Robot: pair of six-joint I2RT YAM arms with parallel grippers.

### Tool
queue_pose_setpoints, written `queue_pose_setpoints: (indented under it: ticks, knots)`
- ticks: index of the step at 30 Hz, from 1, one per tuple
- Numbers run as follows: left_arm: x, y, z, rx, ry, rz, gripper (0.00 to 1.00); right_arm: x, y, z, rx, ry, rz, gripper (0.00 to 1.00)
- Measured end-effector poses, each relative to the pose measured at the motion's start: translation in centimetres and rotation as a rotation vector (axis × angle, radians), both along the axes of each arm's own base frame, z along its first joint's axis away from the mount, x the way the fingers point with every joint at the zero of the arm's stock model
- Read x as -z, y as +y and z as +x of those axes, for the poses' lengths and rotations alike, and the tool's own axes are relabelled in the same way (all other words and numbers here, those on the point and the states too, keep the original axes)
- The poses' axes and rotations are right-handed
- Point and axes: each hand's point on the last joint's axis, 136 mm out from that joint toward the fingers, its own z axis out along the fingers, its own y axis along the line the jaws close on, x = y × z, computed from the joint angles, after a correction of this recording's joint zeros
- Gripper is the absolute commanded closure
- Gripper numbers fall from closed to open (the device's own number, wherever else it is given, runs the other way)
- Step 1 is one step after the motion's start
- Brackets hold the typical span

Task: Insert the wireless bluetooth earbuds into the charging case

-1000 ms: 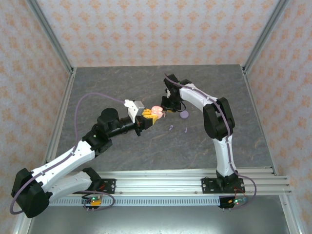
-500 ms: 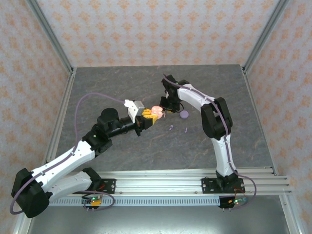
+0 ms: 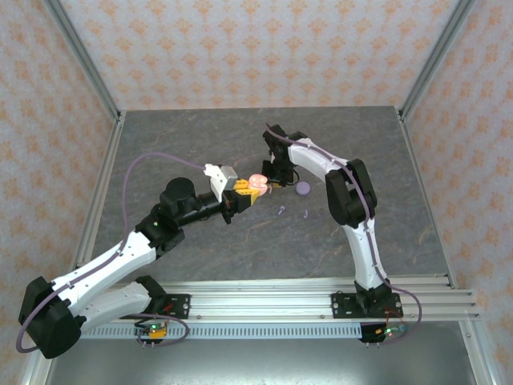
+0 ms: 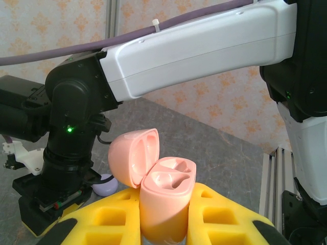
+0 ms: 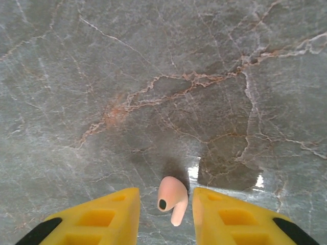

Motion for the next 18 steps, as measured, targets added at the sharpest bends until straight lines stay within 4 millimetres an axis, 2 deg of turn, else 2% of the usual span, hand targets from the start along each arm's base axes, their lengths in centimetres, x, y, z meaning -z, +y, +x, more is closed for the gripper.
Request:
queue_pose_setpoints:
  ticks: [5, 18]
  knots:
    - [-0.01, 0.00, 0.00, 0.000, -0.001, 0.000, 0.96, 0.76, -0.16, -0.25, 0.000, 0.020, -0.012, 0.68]
    - [-0.21, 0.09, -0.11, 0.000, -0.005, -0.003, 0.96, 0.91, -0.30, -0.30, -0.008, 0.017, -0.056, 0.72]
